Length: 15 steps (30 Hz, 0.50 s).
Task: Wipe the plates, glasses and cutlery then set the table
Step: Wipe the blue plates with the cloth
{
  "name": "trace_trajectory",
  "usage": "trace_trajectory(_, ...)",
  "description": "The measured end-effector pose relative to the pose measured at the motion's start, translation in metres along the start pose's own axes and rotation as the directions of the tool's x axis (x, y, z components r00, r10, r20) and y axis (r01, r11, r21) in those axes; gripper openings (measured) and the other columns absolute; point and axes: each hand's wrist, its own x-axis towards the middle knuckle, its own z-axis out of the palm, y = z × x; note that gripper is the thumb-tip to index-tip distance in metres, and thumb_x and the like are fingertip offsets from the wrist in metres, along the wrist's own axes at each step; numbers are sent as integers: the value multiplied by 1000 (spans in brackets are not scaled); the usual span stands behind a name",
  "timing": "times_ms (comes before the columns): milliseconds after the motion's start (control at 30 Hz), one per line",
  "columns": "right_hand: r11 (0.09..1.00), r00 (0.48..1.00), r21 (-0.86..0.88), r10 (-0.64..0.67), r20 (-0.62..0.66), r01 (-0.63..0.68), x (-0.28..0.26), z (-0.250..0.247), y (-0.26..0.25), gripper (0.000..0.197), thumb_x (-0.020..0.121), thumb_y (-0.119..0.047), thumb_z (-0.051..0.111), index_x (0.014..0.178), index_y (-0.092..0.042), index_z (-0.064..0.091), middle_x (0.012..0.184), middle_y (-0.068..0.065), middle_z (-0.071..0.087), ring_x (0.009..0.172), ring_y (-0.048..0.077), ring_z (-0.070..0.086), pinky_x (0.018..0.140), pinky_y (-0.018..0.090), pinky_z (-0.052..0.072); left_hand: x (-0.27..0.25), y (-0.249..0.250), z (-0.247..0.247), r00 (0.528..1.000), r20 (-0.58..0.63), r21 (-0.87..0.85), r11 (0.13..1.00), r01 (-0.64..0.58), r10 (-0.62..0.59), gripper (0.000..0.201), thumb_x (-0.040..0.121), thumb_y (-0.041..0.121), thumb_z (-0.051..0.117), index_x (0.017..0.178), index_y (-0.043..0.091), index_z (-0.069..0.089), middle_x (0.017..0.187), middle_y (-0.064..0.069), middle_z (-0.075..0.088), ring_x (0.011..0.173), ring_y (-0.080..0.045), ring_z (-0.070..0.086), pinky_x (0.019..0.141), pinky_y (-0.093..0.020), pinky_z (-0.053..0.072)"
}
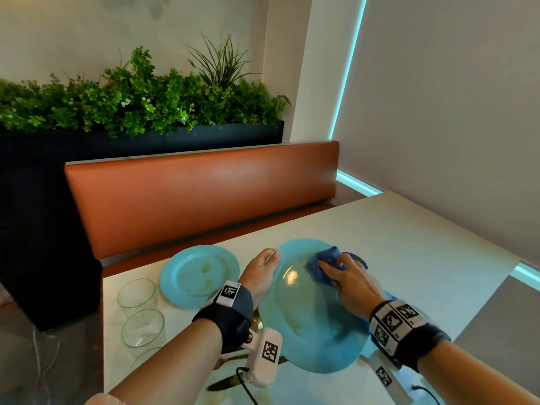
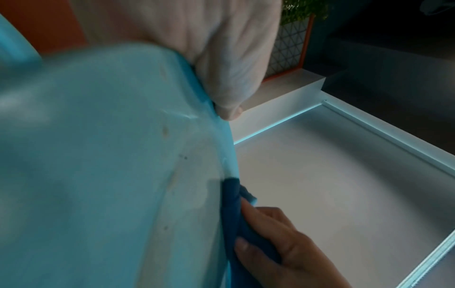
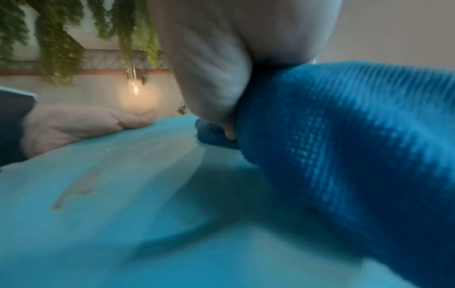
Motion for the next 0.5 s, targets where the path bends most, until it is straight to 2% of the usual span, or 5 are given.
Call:
trace_trajectory(100,987,996,135,-81,-45,87,4,8,-26,40,94,-20,44,133,-26,49,130,12,45,114,33,50,90,40,47,5,7,7,1000,5,17,1000,-8,8,35,101,26,38,129,8,51,122,-2,53,104,-7,43,85,-13,28)
trace_trajectory(200,945,958,167,-286,14,280,-8,17,-43,39,90,-27,38,125,-28,53,116,11,56,97,29,61,77,36,55,13,9,7,1000,-20,33,999,18,-17,37,101,25,38,133,8,48,137,-6,50,116,-11,45,90,-13,27)
trace_trajectory(300,914,898,114,-404,177,389,-21,22,-27,40,94,-23,40,130,-38,44,127,6,46,112,27,50,89,38,49,22,4,0,993,-90,-26,997,67,-70,38,100,31,40,133,12,48,136,-2,49,124,-16,45,98,-21,29)
trace_trajectory(400,962,941,21,-270,205,272,-14,24,12,48,95,-20,42,134,-47,38,135,-2,39,120,27,42,93,39,45,28,1,-6,990,-118,-69,996,64,-72,36,101,31,39,129,12,50,118,6,47,114,-13,45,93,-20,28)
trace_trajectory(500,994,993,67,-95,71,90,13,20,28,50,94,-13,41,138,-35,40,136,5,42,114,33,50,89,43,48,29,1,3,995,-92,-28,999,37,-40,33,101,31,39,123,12,54,115,5,51,106,-10,45,90,-20,29)
